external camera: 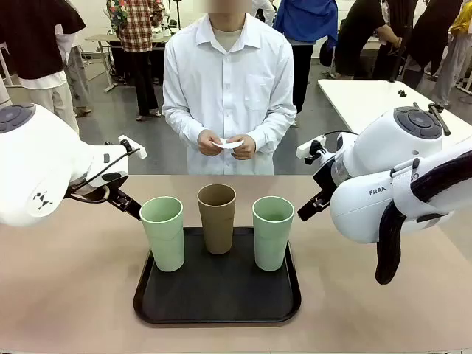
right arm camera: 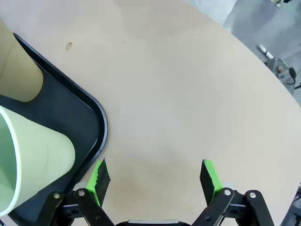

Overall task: Place coasters on the table and set cups on them.
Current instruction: Pick up one Reusable plastic cup and place it on a coaster set by the human.

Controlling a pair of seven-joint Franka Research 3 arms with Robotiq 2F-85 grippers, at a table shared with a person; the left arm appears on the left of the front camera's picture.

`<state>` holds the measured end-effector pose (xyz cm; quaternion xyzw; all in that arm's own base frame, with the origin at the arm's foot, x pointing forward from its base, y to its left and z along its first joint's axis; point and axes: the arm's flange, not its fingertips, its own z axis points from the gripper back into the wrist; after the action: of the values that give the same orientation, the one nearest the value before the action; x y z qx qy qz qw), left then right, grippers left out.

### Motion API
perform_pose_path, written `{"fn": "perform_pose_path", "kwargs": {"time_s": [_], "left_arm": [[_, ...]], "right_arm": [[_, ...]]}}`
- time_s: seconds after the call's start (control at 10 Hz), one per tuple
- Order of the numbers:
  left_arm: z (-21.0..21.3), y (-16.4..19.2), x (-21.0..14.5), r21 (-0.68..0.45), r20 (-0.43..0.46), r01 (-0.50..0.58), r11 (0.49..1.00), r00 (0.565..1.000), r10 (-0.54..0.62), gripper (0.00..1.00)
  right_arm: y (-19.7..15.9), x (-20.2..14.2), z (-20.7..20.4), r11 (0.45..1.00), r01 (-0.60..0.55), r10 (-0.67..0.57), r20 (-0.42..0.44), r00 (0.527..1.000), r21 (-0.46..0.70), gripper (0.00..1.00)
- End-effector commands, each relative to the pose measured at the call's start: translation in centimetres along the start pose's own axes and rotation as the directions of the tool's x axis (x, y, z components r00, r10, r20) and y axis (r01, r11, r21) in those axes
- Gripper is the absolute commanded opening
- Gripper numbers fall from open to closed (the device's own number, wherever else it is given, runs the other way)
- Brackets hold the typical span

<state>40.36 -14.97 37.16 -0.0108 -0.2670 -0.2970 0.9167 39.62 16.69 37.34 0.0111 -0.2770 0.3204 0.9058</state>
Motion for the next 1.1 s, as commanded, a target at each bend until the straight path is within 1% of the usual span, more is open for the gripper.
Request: {"fn": "perform_pose_path", "kwargs": {"time_s": [0.0, 1.0], "left_arm": [[0.00, -0.01, 0.00, 0.000, 0.000, 0.000, 1.000, 1.000, 0.000, 1.00], [0.00, -0.01, 0.00, 0.000, 0.000, 0.000, 1.000, 1.000, 0.000, 1.00]], "right_arm": [[0.00, 0.00, 0.00, 1.000, 0.000, 0.000, 0.000, 1.000, 0.000, 1.00], [0.00, 0.00, 0.00, 1.000, 0.000, 0.000, 0.000, 1.000, 0.000, 1.00]]}}
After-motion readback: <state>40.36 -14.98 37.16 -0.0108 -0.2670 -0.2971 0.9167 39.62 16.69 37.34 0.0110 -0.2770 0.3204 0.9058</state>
